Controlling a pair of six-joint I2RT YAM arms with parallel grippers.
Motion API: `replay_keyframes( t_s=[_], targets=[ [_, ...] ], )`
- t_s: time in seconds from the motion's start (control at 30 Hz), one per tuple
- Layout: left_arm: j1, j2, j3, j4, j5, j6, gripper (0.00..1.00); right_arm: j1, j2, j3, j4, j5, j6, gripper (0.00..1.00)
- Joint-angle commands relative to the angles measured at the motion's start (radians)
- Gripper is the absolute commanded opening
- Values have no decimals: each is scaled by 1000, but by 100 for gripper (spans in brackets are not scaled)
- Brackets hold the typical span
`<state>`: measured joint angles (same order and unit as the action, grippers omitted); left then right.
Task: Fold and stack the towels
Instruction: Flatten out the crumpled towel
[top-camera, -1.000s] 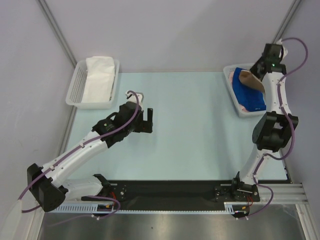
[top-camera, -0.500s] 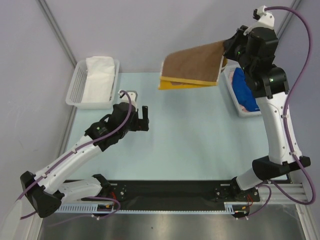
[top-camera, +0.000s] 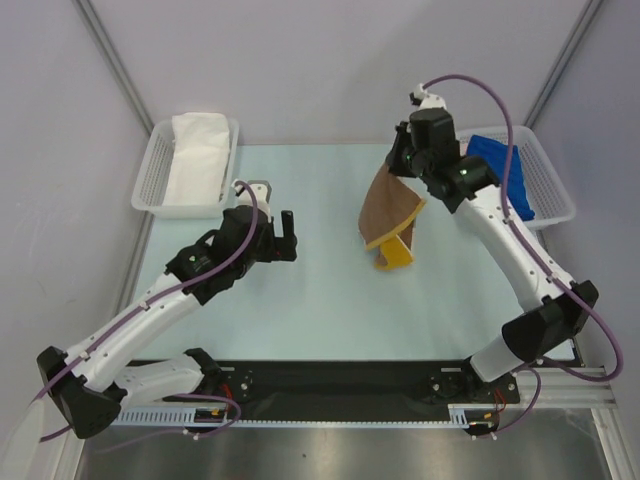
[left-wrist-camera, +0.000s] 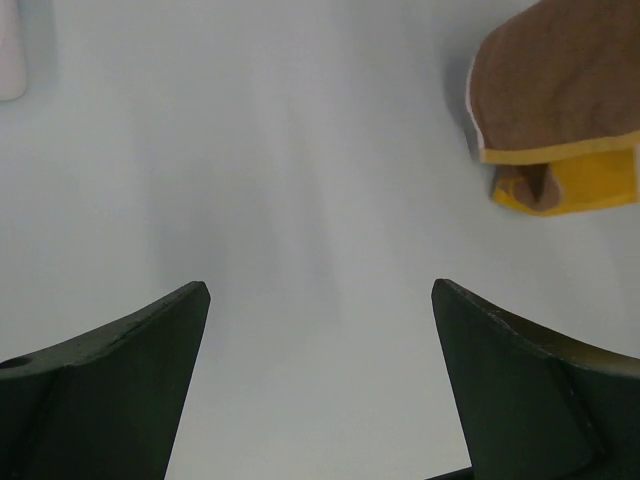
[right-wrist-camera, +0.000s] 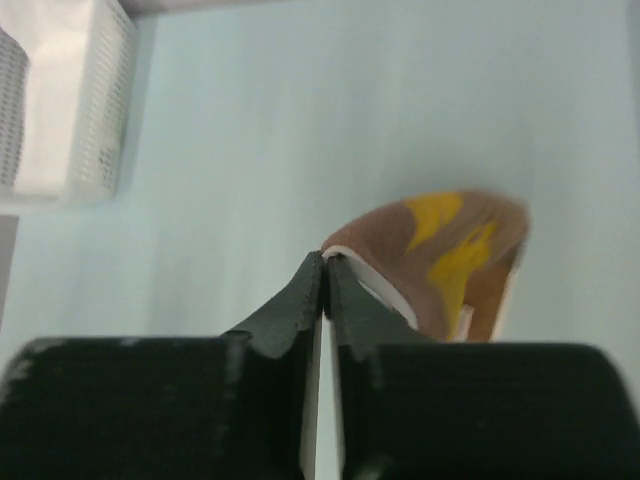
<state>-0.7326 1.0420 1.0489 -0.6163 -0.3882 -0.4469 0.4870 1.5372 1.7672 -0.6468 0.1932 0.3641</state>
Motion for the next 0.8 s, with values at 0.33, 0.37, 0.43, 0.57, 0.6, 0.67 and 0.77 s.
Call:
replay_keyframes(
  t_s=[0.33,0.37,0.43,0.57,0.6,0.67,0.77],
  targets=[
    [4,81,-253,420,285,-262,100,-111,-24,-408,104,51,84,80],
    [4,114,-257,446,285,-274,100,-110,-43,-455,102,57,88,80],
    [4,145,-263,477,293,-291,100,-110,-89,-509,95,81,93,74],
    [2,231,-265,541,313,-311,100,-123,-195,-675,140,91,92,68],
    [2,249,-251,540,311,-314,100,-128,-210,-716,163,71,88,66],
    [1,277,-234,541,293,-315,100,-95,-222,-727,174,11,84,64],
    [1,357,-204,578,256,-322,98,49,-195,-704,174,88,82,60]
  ],
)
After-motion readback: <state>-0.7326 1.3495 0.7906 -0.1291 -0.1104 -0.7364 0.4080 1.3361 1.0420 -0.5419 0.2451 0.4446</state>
